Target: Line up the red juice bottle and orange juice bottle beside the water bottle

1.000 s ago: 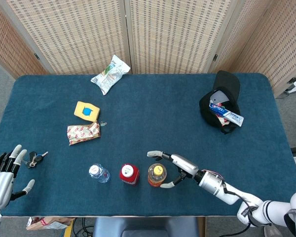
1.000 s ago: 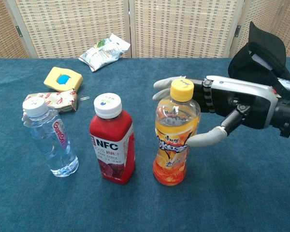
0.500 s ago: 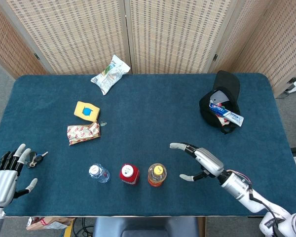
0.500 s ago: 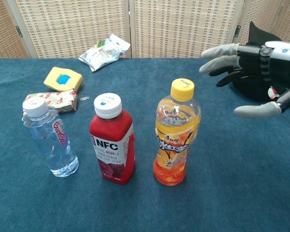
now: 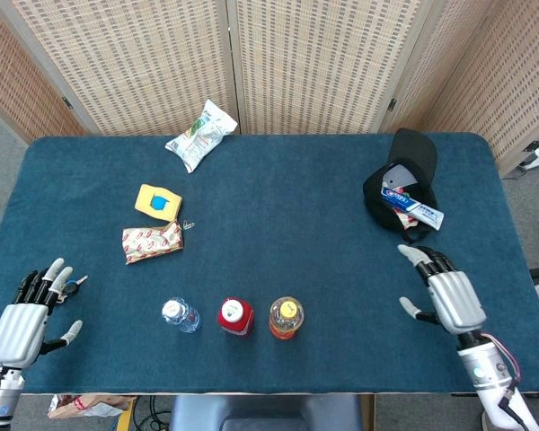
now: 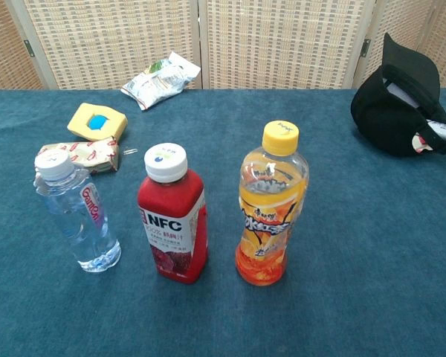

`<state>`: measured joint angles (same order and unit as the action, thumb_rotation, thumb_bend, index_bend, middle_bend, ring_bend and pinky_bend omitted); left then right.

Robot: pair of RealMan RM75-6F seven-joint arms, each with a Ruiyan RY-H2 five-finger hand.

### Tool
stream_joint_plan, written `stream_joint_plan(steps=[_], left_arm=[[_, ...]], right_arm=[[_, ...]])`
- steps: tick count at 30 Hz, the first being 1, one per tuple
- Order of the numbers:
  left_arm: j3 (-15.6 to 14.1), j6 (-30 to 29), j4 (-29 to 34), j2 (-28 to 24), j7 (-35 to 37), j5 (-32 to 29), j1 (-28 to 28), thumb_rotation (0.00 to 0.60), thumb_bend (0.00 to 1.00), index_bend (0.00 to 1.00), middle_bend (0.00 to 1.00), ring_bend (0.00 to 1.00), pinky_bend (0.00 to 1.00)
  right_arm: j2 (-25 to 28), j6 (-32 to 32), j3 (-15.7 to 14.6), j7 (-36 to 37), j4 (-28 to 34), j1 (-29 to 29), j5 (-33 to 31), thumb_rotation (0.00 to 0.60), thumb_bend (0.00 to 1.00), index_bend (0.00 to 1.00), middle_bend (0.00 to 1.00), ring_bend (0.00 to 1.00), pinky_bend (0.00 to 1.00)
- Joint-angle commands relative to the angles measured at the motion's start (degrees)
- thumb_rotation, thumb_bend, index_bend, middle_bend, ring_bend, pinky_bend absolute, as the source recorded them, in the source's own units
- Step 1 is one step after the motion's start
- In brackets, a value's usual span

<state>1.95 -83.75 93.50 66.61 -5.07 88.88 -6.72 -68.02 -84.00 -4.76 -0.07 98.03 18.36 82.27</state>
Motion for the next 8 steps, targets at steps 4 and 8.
stream_joint_plan(steps=[4,8], left_arm=[[-0.11,0.21,0.24,0.04,-0.24,0.38,-0.43,0.6,0.24,0.0,0.0,0.0,0.02],[-0.2,-0.05,0.43,0.15,-0.91,0.57,-0.45,0.6,0.24,0.0,0.0,0.0,0.02]], right_arm=[[-0.27,-2.79,0.31,-0.96,-0.63,-4.48,-0.59,0.6,0.29,0.13,0.19,0.1,0.18],[0.03,-2.94,0.67,-1.35,-0.12,-5.46,0.36,0.6,0.29,0.13,0.19,0.1,0.18]])
